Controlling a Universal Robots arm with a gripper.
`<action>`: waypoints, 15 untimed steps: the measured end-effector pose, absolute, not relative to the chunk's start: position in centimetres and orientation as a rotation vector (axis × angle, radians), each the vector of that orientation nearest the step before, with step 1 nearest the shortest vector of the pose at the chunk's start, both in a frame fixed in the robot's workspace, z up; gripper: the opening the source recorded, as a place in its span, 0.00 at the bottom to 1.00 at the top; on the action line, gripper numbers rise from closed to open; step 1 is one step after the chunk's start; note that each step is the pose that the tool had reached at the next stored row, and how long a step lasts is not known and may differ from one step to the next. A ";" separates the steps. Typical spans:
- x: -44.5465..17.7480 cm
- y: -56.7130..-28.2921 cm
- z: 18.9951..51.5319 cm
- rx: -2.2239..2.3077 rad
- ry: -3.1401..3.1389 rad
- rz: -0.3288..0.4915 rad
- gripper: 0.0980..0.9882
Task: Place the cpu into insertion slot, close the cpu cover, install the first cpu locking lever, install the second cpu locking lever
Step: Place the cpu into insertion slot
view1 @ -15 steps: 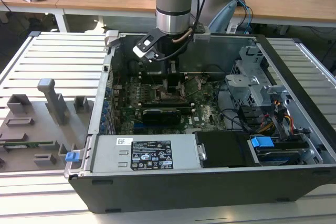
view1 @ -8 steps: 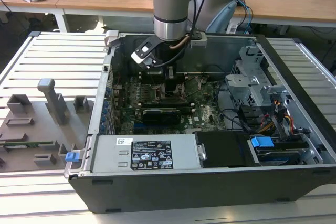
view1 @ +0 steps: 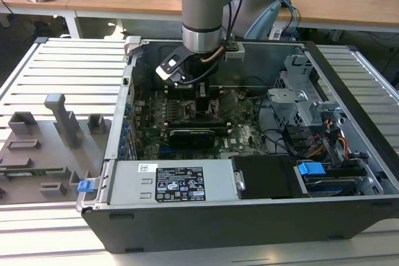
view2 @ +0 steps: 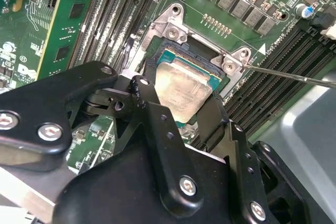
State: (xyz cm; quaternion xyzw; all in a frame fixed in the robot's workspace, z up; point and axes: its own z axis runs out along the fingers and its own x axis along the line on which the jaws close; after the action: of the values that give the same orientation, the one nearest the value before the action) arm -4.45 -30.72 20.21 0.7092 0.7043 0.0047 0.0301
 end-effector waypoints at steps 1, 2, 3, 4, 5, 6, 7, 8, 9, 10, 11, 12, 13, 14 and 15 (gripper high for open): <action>-4.5 -30.7 20.1 2.186 2.171 0.014 0.50; -4.5 -30.7 20.0 2.186 2.171 0.014 0.50; -4.5 -30.7 19.9 2.186 2.171 0.014 0.50; -4.5 -30.7 19.9 2.186 2.171 0.014 0.50; -4.5 -30.7 19.9 2.186 2.171 0.014 0.50; -4.5 -30.7 19.9 2.186 2.171 0.014 0.50; -4.5 -30.7 19.9 2.186 2.171 0.014 0.50; -4.5 -30.7 19.9 2.186 2.171 0.014 0.50; -4.5 -30.7 19.8 2.186 2.171 0.014 0.50; -4.5 -30.7 19.8 2.186 2.171 0.014 0.50; -4.5 -30.7 19.8 2.186 2.171 0.014 0.51; -4.5 -30.7 19.8 2.186 2.171 0.014 0.59; -4.5 -30.7 19.8 2.186 2.171 0.014 0.59; -4.5 -30.7 19.8 2.186 2.171 0.014 0.59; -4.5 -30.7 19.8 2.186 2.171 0.014 0.59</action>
State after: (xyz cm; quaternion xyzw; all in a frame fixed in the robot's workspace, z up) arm -4.45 -30.72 19.85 0.7092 0.7043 0.0044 0.0304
